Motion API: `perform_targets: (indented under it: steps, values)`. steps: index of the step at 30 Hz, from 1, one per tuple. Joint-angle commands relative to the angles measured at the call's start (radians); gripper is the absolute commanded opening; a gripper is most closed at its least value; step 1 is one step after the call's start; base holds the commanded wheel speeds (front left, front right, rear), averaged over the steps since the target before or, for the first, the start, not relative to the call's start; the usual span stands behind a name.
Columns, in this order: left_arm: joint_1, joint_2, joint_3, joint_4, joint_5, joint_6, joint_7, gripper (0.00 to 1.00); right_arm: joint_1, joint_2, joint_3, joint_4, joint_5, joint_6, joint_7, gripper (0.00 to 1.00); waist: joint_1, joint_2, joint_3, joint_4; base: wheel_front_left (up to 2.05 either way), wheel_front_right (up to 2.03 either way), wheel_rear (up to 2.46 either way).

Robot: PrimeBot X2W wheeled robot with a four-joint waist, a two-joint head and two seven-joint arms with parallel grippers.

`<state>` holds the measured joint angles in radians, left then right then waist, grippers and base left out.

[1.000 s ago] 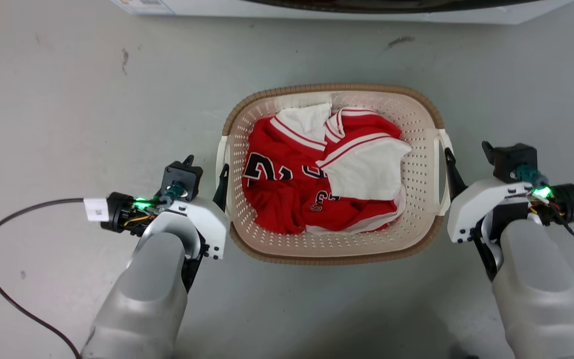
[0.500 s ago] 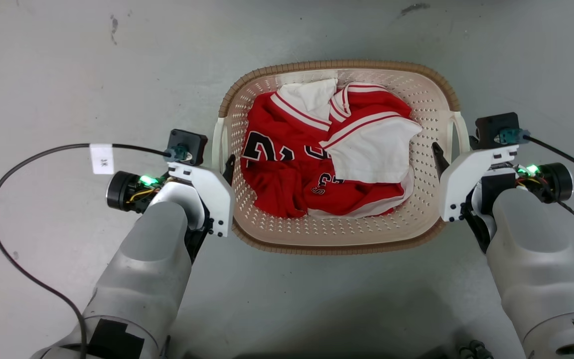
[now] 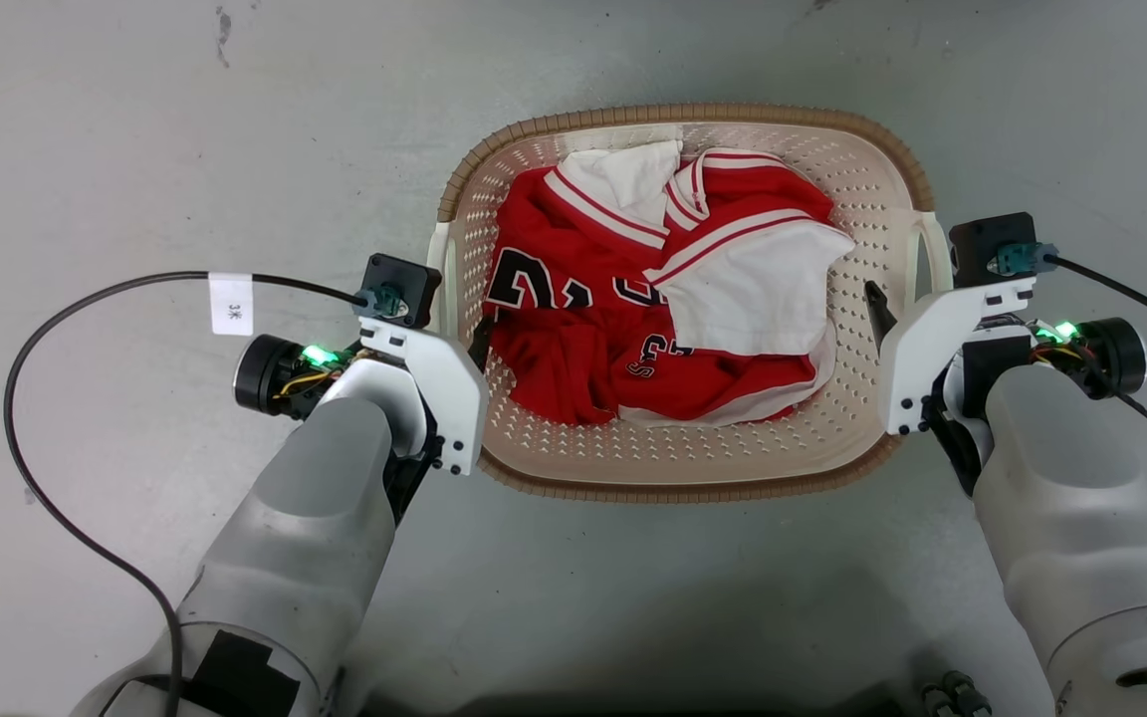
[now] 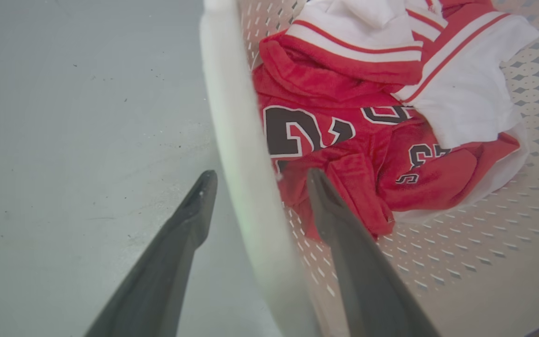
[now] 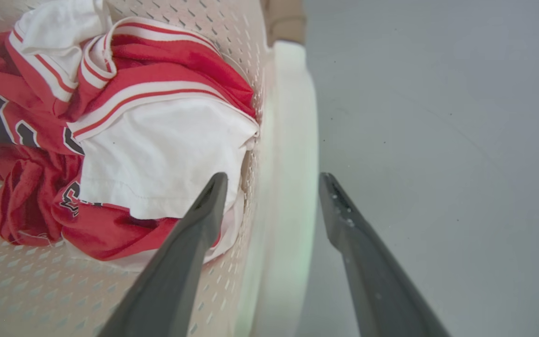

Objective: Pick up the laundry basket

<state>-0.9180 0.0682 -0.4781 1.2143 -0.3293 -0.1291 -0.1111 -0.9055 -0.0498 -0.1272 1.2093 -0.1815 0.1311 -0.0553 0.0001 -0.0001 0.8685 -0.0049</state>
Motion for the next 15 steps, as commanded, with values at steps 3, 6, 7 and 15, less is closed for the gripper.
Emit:
perform_targets:
  steps: [3, 6, 7, 15]
  values:
    - [-0.011, 0.006, -0.038, -0.006, -0.034, 0.0, 0.001, 0.11, -0.019, -0.001, -0.007, 0.018, 0.001, -0.001, -0.002, 0.35, -0.0001, 0.0001, -0.001, 0.001, 0.0, 0.0, 0.0]
    - [-0.01, 0.008, -0.063, -0.008, -0.062, 0.0, 0.001, 0.0, -0.021, -0.001, -0.002, 0.03, 0.001, -0.001, 0.003, 0.0, -0.0001, 0.0001, -0.001, 0.003, 0.0, 0.0, 0.0]
    - [-0.009, 0.01, -0.072, -0.008, -0.071, 0.001, 0.004, 0.0, -0.02, -0.001, -0.001, 0.033, -0.003, -0.001, 0.004, 0.0, -0.0001, 0.0001, -0.001, 0.004, 0.0, 0.0, 0.0]
    - [0.013, 0.016, -0.143, -0.018, -0.138, -0.001, 0.012, 0.0, -0.006, -0.004, -0.008, 0.046, -0.02, -0.001, 0.01, 0.0, -0.0001, 0.0001, -0.036, 0.006, 0.0, 0.0, 0.0]
